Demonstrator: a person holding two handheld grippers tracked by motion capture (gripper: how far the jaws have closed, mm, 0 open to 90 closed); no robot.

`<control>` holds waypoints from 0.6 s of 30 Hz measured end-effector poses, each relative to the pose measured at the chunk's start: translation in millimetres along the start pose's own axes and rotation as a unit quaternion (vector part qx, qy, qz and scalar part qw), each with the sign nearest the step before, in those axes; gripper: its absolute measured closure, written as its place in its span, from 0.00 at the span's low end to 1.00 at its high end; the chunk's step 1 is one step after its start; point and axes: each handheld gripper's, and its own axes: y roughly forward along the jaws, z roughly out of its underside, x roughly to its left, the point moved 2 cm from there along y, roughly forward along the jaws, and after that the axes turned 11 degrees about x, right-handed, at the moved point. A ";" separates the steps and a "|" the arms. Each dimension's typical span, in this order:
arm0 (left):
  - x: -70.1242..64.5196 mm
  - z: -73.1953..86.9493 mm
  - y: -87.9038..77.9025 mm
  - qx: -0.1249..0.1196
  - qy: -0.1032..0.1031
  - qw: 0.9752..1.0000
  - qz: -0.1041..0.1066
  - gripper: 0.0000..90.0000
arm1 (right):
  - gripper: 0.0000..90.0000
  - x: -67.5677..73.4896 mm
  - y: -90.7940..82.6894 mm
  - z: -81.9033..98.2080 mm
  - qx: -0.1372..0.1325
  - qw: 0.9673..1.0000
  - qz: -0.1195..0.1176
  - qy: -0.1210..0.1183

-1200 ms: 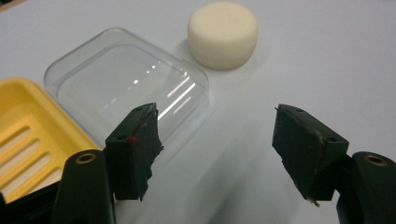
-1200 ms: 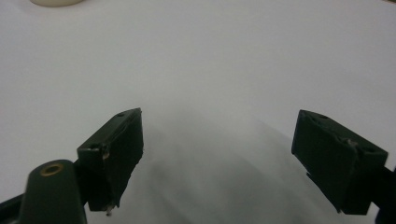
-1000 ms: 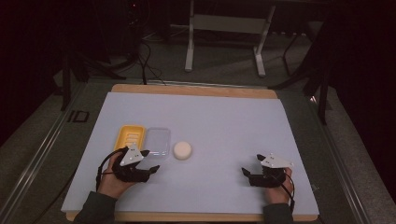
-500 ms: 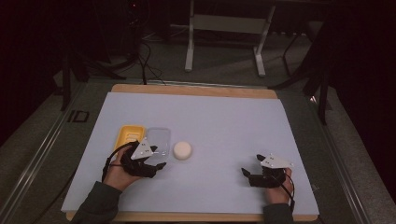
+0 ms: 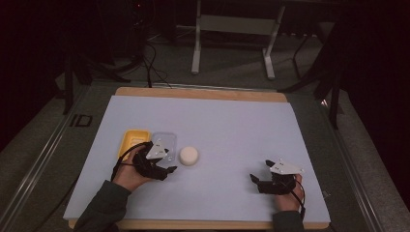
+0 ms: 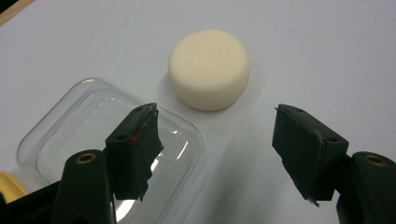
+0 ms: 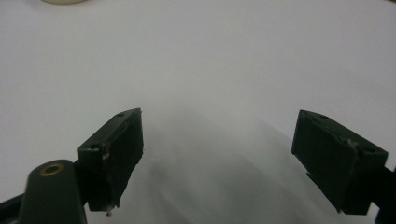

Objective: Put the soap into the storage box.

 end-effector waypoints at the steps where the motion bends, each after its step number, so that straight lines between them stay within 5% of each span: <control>1: 1.3 -3.9 2.0 0.009 0.008 1.000 0.000 0.36 | 0.18 0.4 0.0 -0.1 0.000 1.000 0.000 0.001; 18: 14.5 -20.2 0.0 0.020 0.014 1.000 0.002 0.36 | 0.18 -0.2 -0.3 0.1 -0.001 1.000 0.002 0.004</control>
